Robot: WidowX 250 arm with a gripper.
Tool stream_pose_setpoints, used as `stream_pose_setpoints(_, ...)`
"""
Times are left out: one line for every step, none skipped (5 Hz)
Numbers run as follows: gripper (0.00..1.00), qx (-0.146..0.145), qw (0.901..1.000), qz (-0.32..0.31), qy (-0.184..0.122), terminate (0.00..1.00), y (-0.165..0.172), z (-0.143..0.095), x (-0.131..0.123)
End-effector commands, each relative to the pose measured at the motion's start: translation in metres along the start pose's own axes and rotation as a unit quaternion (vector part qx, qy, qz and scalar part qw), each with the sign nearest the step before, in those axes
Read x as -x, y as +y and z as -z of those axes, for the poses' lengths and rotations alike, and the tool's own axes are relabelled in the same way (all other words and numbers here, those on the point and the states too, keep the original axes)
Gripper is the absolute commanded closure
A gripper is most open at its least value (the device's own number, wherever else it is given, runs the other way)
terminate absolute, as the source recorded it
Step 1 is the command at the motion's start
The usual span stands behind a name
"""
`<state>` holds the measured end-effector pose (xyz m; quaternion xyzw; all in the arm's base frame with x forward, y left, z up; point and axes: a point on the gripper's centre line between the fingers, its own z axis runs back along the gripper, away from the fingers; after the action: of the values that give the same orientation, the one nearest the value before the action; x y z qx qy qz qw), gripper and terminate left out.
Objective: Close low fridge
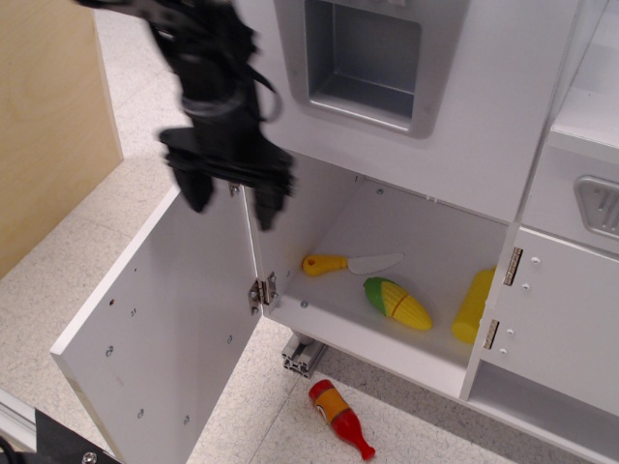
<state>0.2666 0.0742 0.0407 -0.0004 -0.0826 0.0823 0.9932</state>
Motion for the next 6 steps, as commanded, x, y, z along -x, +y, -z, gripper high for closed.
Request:
stream_pose_setpoints(0.0, -0.015, 0.9992, -0.005, -0.037, 0.0, 0.038, -0.043, 0.016)
stream_pose_setpoints(0.0, -0.019, 0.9997, -0.009, -0.009, 0.0, 0.047, -0.033, 0.032)
stream_pose_setpoints(0.0, -0.027, 0.9995, -0.015, 0.003, 0.0, 0.05, -0.022, 0.046)
stream_pose_setpoints(0.0, -0.032, 0.9991, -0.026, -0.004, 0.0, 0.047, -0.001, 0.047)
stream_pose_setpoints(0.0, -0.05, 0.9978, -0.042, -0.014, 0.0, 0.039, 0.013, 0.035)
stream_pose_setpoints(0.0, -0.06, 0.9966, -0.053, -0.019, 0.0, 0.032, 0.029, 0.028)
